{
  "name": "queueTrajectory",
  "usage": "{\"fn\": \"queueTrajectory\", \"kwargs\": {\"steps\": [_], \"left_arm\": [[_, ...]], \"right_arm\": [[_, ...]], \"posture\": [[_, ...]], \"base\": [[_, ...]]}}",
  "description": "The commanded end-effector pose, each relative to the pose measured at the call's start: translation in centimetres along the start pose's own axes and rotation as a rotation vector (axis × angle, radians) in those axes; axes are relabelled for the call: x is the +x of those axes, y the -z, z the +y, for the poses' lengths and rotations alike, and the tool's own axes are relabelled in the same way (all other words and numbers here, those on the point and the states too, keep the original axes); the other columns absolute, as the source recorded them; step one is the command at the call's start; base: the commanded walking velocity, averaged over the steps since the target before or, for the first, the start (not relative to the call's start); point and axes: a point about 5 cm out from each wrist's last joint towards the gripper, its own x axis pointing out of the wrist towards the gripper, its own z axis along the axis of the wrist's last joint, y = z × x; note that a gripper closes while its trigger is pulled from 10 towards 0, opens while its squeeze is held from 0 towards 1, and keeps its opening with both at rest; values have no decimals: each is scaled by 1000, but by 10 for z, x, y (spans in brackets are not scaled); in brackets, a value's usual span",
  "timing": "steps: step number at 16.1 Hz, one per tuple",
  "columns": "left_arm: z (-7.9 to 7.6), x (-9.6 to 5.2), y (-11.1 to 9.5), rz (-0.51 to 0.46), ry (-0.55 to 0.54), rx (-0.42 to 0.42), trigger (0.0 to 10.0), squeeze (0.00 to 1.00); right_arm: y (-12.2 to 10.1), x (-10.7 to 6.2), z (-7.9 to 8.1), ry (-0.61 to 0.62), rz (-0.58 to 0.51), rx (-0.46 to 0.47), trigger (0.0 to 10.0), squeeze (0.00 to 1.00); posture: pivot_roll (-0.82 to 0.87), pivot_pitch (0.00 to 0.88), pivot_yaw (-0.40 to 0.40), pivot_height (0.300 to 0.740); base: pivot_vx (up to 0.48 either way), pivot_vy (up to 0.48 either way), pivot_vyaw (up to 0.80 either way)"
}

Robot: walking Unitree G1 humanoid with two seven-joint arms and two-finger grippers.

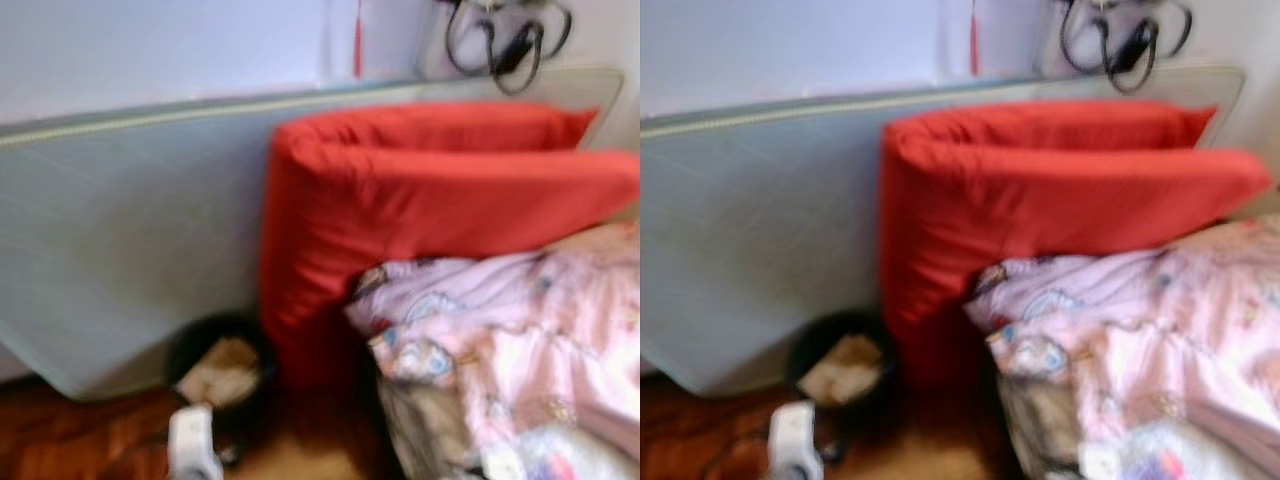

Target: Clean up the room

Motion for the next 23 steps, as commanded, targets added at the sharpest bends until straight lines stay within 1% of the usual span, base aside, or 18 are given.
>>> {"fn": "queueTrajectory", "kwargs": {"steps": [1, 4, 5, 10, 14, 18, 23], "left_arm": [[6, 1, -8, -10, -11, 14, 10000, 0], [6, 1, -7, -9, -11, 15, 10000, 0], [6, 1, -7, -7, -11, 17, 10000, 0], [6, 1, -6, -6, -11, 15, 10000, 0], [6, 1, -5, -4, -10, 14, 10000, 0], [6, 1, -5, -4, -9, 15, 10000, 0], [5, 1, -5, -4, -8, 15, 10000, 0]], "right_arm": [[-2, 1, 8, -14, -12, 15, 10000, 0], [1, 1, 17, -23, -6, 15, 10000, 0], [2, 1, 20, -30, -2, 10, 10000, 0], [4, 1, 21, -29, -1, 12, 10000, 0], [6, 0, 15, -22, 0, 12, 10000, 0], [6, 0, 14, -22, 1, 9, 10000, 0], [7, 0, 19, -28, -1, 6, 10000, 0]], "posture": [[32, 0, -10, 740], [31, 0, -10, 740], [33, 0, -9, 740], [34, 0, -10, 740], [33, 0, -11, 740], [35, 0, -11, 740], [34, 0, -10, 740]], "base": [[0, 334, 0], [0, 330, 0], [0, 0, 0], [0, 330, 0], [0, 329, 0], [0, 329, 0], [0, 329, 0]]}}
